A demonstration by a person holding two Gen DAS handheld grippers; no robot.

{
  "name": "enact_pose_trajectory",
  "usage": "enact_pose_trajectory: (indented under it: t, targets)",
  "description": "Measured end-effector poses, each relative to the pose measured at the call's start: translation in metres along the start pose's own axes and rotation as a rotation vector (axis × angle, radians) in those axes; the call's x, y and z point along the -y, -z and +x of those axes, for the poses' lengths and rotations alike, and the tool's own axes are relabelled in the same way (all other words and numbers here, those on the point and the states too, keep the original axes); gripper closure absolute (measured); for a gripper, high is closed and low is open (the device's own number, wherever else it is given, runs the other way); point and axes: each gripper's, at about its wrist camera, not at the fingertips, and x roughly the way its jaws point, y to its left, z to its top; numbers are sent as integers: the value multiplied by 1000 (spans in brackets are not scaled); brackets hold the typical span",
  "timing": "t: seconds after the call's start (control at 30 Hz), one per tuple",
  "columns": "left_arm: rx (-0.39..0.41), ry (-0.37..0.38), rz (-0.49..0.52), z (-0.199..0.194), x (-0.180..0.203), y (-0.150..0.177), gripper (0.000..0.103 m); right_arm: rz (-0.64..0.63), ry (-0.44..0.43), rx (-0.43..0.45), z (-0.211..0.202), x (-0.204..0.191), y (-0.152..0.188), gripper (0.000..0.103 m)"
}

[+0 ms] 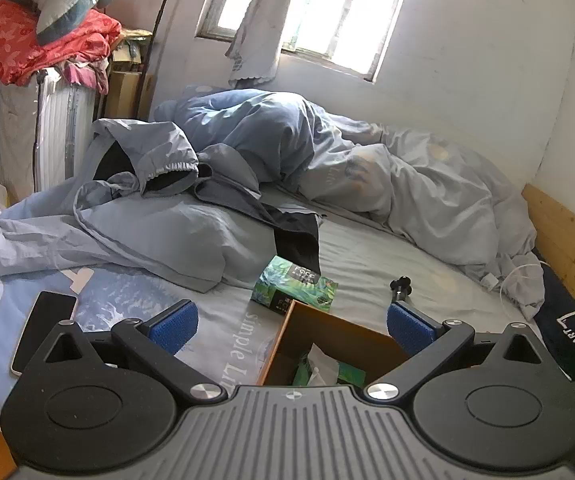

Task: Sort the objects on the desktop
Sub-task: 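Pull both open tools back from the brown box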

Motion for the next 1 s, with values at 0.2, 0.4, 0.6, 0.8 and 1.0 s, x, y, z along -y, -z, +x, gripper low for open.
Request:
enact_pose_trajectory:
  t: [0.2,0.4,0.6,0.8,1.0]
  targets:
    - [10,2,7,-3,3,0,0,69,18,134,-48,17,20,22]
    - [13,6,25,-5,8,2,0,166,44,285,-91,31,46,22]
    - [13,19,66,-7,17,6,0,203,80,440,-121,37,74,19]
    - [9,45,126,-11,29,12,0,297,98,551,-129,57,100,17]
    - [17,59,155,-14,38,16,0,336,110,589,-136,68,118,17]
